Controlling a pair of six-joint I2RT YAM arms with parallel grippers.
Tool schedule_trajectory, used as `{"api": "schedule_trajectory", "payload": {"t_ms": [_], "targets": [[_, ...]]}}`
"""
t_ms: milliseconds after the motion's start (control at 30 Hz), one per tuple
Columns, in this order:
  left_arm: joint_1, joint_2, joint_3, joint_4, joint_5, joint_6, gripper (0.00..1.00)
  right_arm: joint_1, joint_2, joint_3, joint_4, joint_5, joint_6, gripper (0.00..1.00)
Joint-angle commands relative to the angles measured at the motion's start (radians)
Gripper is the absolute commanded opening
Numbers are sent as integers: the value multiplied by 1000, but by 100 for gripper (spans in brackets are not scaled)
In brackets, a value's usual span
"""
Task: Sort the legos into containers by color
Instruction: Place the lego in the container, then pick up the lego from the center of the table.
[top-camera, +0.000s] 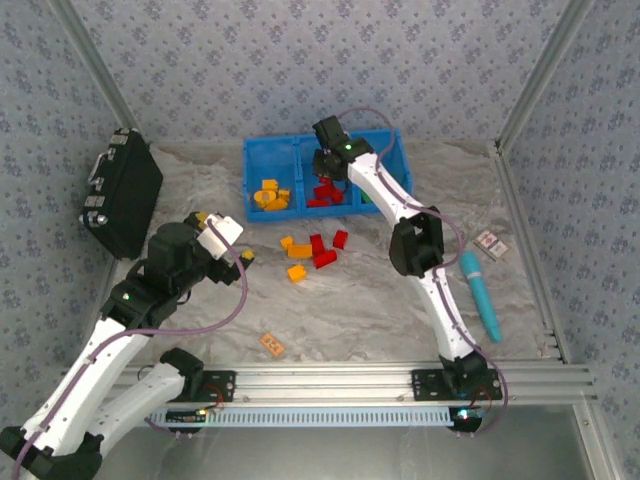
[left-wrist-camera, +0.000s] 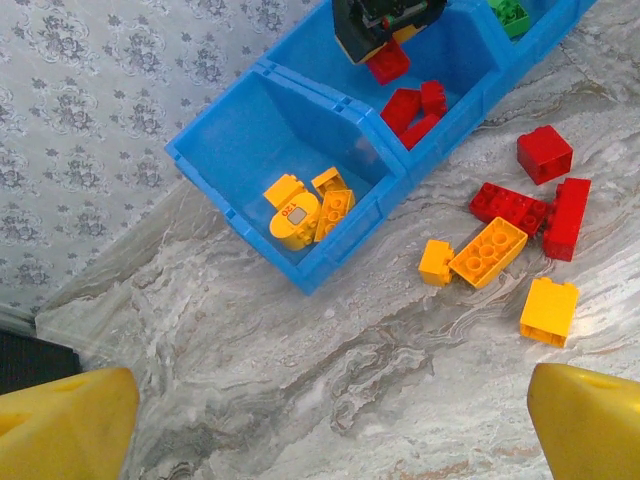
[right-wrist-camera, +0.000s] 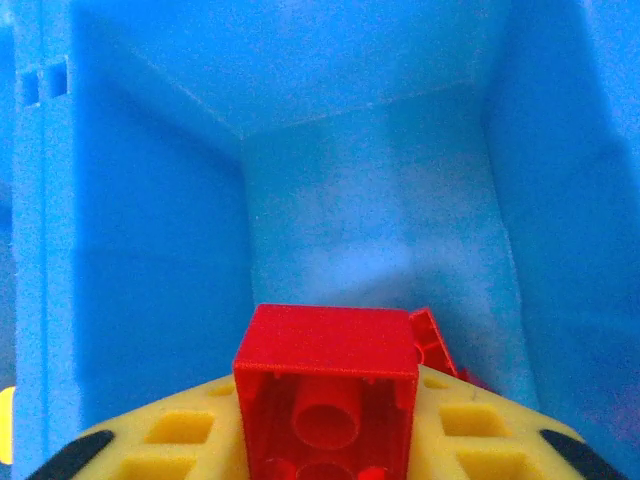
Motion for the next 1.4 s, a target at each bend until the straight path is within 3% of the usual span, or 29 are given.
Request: {"api": "schedule_trajectory", "payload": {"t_ms": [0, 267, 433, 567, 800, 900, 1000, 1133, 1367], "targets": [[-6, 1, 8, 7, 4, 14, 100, -2, 34, 66, 41, -32, -83, 46], [-6, 11, 14, 10, 1, 24, 100, 6, 35, 67, 21, -6, -116, 50], [-6, 20, 16, 20, -1, 29, 100, 17, -48, 39, 5, -5, -187, 52], [-6, 24, 11, 26, -29, 69, 100, 29, -178, -105, 60, -74, -337, 57], [-6, 14, 8, 25, -71, 110, 100, 80, -426, -417, 59, -51, -610, 56], [-6, 21, 11, 25, -60, 105, 100, 72, -500, -495, 19, -87, -645, 56], [-6, 33, 18, 27, -50, 100, 100, 53, -527, -498, -64, -54, -553, 57], [-7, 52, 28, 30, -48, 98, 100, 48, -534, -508, -194, 11, -226, 60], [-14, 50, 40, 20, -60, 116, 100, 60, -647, -854, 19, -37, 167, 60]]}}
